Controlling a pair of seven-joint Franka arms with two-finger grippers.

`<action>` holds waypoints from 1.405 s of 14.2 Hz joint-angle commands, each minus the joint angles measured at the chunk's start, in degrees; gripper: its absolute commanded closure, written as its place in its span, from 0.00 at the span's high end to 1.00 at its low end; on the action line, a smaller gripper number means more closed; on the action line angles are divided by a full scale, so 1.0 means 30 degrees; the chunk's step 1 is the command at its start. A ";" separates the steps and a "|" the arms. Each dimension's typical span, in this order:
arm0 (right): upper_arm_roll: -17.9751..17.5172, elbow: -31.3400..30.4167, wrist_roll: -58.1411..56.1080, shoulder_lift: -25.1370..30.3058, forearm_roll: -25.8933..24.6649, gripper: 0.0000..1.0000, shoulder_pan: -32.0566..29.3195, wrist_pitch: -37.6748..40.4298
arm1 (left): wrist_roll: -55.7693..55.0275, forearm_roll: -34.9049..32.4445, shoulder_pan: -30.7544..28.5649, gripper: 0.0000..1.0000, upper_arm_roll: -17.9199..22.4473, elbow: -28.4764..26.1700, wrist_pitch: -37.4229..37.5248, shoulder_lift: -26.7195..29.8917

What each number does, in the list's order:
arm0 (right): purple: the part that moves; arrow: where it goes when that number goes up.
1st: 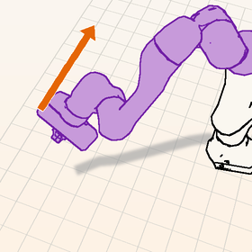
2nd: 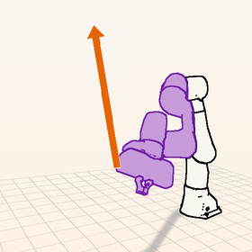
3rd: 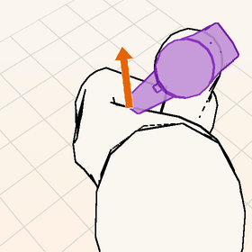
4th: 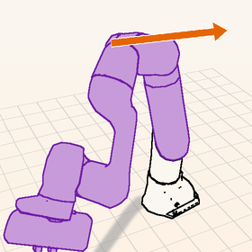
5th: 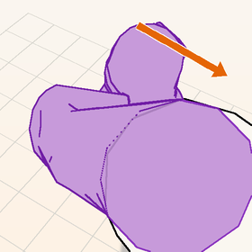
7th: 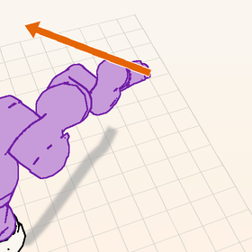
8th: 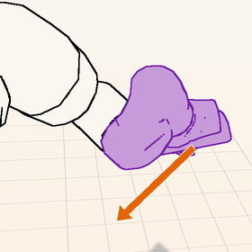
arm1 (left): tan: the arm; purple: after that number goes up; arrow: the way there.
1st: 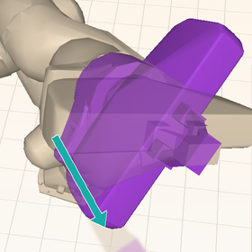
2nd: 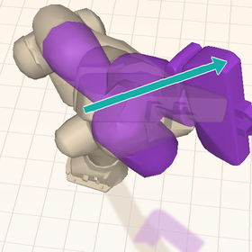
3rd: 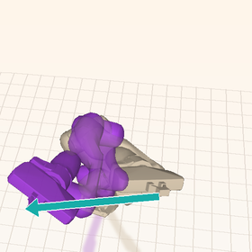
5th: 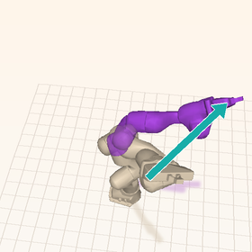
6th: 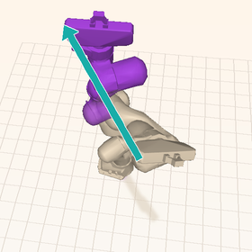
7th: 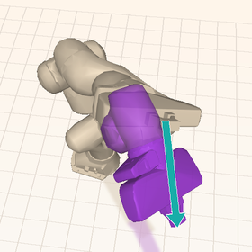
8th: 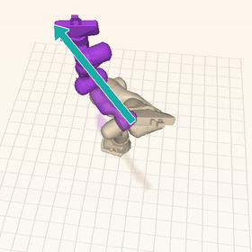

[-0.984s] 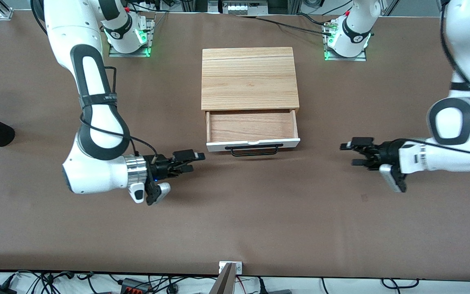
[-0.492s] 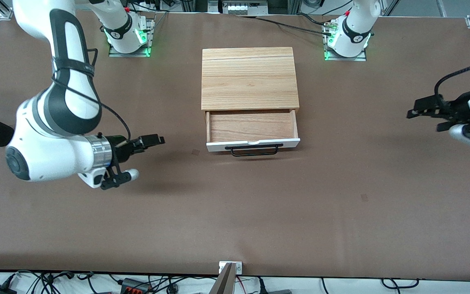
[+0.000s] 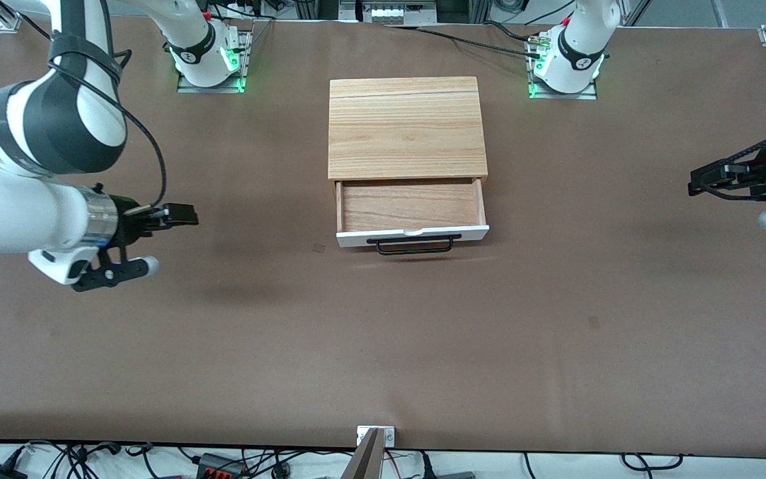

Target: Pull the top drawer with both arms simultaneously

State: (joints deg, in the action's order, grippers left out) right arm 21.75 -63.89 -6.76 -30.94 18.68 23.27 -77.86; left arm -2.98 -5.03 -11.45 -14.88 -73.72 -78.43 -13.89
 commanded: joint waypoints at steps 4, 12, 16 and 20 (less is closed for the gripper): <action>-0.0504 -0.0353 0.0378 0.1345 -0.0306 1.00 -0.1244 0.0233 | -0.1294 0.1612 -0.1569 1.00 -0.0871 -0.6387 -0.3442 0.4539; -0.6341 -0.2663 0.0407 0.4274 -0.5375 1.00 -0.7547 -0.4279 | -0.1262 0.1677 -0.1488 1.00 -0.1193 -0.5806 -0.3328 0.4250; -0.6285 -0.5358 0.0670 0.6031 -0.5758 1.00 -0.8107 -0.5453 | -0.1555 0.1706 -0.1459 1.00 -0.1164 -0.5689 -0.3358 0.4249; -0.6314 -0.7929 0.2223 0.7932 -0.6315 1.00 -0.7610 -0.5539 | -0.1439 0.1530 0.3741 1.00 0.3567 -0.5660 -0.3300 0.4600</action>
State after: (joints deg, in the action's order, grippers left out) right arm 3.69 -79.22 -3.15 -13.44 1.44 -0.24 -92.46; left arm -7.45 -0.81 -8.95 -12.50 -90.17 -88.03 -1.84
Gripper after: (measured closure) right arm 0.000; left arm 0.000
